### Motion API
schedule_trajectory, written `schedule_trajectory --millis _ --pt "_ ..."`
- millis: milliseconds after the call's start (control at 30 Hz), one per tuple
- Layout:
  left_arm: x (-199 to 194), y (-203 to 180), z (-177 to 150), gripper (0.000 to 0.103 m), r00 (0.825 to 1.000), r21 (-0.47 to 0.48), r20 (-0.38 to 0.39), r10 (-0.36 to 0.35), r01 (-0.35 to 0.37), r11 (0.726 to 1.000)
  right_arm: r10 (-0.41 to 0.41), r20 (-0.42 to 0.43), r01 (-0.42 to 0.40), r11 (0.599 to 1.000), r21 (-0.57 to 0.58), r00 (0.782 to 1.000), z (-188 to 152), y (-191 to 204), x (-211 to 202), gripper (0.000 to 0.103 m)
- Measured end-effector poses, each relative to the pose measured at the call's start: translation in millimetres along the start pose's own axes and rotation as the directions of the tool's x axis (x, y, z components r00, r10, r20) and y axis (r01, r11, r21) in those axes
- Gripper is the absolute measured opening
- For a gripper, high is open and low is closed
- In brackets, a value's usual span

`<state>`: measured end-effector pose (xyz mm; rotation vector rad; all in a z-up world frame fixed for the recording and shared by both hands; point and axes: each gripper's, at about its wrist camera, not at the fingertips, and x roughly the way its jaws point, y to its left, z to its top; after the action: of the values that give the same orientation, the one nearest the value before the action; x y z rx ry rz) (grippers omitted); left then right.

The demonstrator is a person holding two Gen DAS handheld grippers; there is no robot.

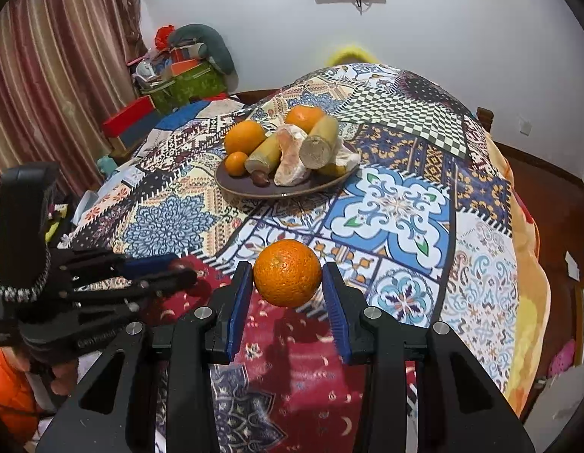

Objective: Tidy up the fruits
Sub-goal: 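Carry the orange with the right tool while the left tool carries the date to the plate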

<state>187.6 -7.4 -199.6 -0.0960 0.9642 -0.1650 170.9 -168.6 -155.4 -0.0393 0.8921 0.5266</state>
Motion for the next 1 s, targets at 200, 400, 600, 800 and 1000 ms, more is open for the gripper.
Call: schedule_trajectory --millis 200,400,600,800,1000 --pt "-6 18 17 0.024 0.999 -0.026 0.041 0.017 -0.016 1.000 0.013 0.002 -0.013 1.000 -0.006 1.000 12 3 12 0.035" --pt "-4 28 35 0.024 0.997 -0.032 0.070 0.030 -0.028 0.999 0.031 0.003 -0.031 0.999 -0.022 1.000 27 7 26 0.035" --pt "2 34 53 0.024 0.995 -0.030 0.097 0.028 -0.025 0.999 0.044 0.002 -0.044 0.999 -0.031 0.999 39 8 40 0.035" --pt "13 42 66 0.024 0.994 -0.032 0.104 0.020 -0.017 0.999 0.052 -0.003 -0.052 0.998 -0.034 0.999 51 6 57 0.035" --pt "31 52 76 0.024 0.995 -0.037 0.096 0.012 -0.008 0.999 0.060 -0.013 -0.060 0.997 -0.044 0.998 58 6 75 0.035"
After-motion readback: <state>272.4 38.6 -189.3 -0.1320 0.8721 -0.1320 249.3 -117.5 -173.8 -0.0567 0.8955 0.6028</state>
